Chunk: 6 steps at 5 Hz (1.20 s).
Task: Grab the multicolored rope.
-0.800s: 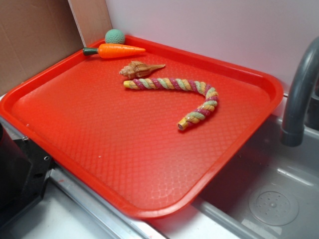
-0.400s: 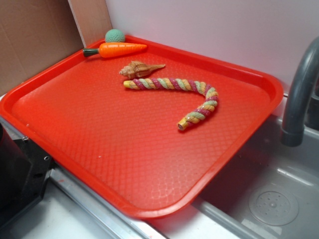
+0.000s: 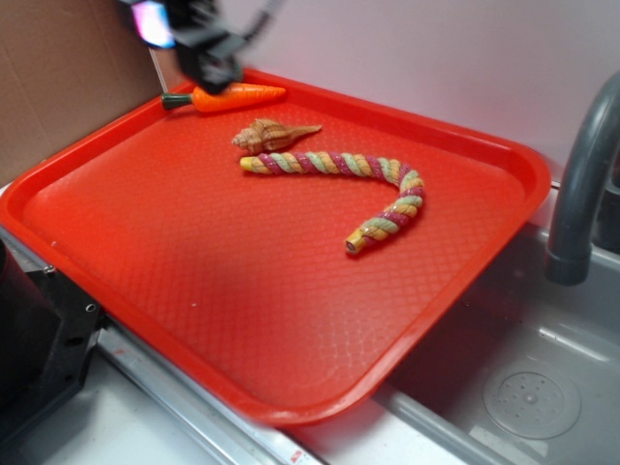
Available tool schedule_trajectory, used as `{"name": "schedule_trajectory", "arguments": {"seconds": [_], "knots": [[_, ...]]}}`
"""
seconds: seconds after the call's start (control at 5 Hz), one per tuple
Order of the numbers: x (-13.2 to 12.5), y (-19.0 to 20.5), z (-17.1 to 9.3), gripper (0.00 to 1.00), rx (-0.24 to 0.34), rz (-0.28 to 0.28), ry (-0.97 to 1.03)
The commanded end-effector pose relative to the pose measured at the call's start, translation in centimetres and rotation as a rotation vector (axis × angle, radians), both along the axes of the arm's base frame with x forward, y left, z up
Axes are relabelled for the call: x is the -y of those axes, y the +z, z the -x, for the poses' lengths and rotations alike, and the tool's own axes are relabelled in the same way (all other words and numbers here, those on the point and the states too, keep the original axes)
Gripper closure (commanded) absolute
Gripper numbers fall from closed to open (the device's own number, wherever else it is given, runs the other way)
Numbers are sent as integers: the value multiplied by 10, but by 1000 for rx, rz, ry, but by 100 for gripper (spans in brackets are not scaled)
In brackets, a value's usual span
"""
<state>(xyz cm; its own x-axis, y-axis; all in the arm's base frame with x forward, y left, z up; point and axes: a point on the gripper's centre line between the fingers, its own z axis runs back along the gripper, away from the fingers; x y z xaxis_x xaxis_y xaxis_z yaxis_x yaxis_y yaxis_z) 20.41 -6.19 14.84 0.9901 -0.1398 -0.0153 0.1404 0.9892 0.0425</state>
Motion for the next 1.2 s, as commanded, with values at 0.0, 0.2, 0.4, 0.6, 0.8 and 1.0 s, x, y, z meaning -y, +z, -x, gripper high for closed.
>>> {"name": "schedule_trajectory", "arguments": {"seconds": [0.0,0.2,0.4,0.6,0.8,1.0], "knots": [[35,-22,-53,0,-140,191,473],[35,-22,-53,0,-140,191,473],[35,-22,-53,0,-140,191,473],[35,-22,-53,0,-140,191,473],[35,-22,-53,0,-140,191,473],[47,-35,-58,0,-21,143,469]]}}
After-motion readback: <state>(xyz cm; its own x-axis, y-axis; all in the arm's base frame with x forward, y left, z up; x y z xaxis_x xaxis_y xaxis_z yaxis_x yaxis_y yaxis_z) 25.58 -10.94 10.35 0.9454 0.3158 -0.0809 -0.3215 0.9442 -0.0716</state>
